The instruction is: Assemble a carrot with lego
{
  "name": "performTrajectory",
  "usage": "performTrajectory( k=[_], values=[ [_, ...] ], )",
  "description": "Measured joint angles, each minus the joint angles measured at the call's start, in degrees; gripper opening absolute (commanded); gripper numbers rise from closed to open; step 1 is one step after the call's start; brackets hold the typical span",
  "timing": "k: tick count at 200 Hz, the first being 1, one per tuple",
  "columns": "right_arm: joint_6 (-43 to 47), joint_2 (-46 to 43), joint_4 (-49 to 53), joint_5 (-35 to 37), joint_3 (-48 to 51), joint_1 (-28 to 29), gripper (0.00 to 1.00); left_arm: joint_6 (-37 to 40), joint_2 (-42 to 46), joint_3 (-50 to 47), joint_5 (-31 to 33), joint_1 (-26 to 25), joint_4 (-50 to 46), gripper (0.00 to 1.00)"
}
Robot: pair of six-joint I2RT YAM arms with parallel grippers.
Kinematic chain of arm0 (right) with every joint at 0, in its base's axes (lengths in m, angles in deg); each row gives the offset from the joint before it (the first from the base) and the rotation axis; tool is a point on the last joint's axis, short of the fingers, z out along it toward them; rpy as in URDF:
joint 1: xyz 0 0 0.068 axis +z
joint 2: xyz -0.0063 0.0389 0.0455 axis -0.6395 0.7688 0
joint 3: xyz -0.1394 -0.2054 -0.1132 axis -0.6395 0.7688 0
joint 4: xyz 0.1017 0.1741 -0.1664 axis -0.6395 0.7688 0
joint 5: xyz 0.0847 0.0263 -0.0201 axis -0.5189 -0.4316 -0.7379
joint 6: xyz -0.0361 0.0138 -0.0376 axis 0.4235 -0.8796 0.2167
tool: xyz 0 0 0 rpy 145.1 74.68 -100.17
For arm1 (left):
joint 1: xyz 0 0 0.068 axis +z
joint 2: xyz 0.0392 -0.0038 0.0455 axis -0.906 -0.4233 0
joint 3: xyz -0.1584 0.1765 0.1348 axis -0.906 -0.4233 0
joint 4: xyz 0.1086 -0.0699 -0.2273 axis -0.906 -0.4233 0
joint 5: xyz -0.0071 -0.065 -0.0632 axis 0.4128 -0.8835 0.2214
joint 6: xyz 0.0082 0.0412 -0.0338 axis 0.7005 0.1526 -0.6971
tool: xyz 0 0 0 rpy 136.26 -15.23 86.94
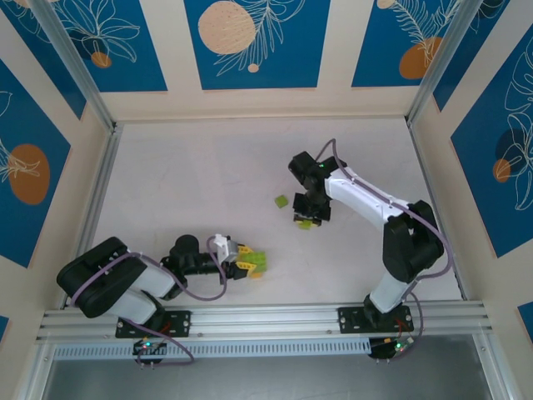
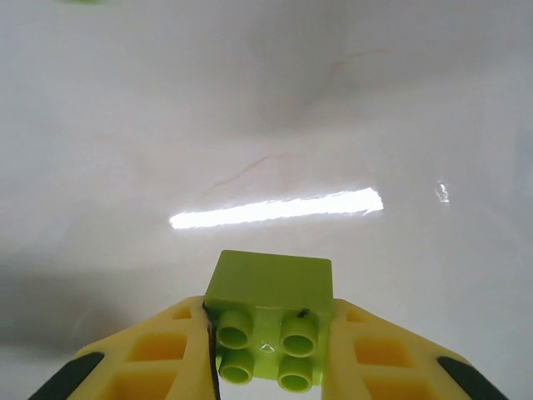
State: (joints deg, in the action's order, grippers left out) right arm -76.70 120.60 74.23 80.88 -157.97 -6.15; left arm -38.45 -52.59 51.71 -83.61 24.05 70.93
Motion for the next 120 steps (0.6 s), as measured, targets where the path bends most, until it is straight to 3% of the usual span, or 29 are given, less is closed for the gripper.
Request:
performTrajectory(
  k=[33, 120],
  values=[
    [0.3, -1.6, 5.5, -1.2, -8.0, 6.5, 0.24, 0.7, 0.0, 0.2, 0.0, -0.2, -0.4, 0.3],
    [0.3, 3.8, 12.6, -4.5, -14.6, 16.3, 0.23, 1.1, 0.0, 0.6, -0.2, -0.2, -0.9, 0.29]
  ],
)
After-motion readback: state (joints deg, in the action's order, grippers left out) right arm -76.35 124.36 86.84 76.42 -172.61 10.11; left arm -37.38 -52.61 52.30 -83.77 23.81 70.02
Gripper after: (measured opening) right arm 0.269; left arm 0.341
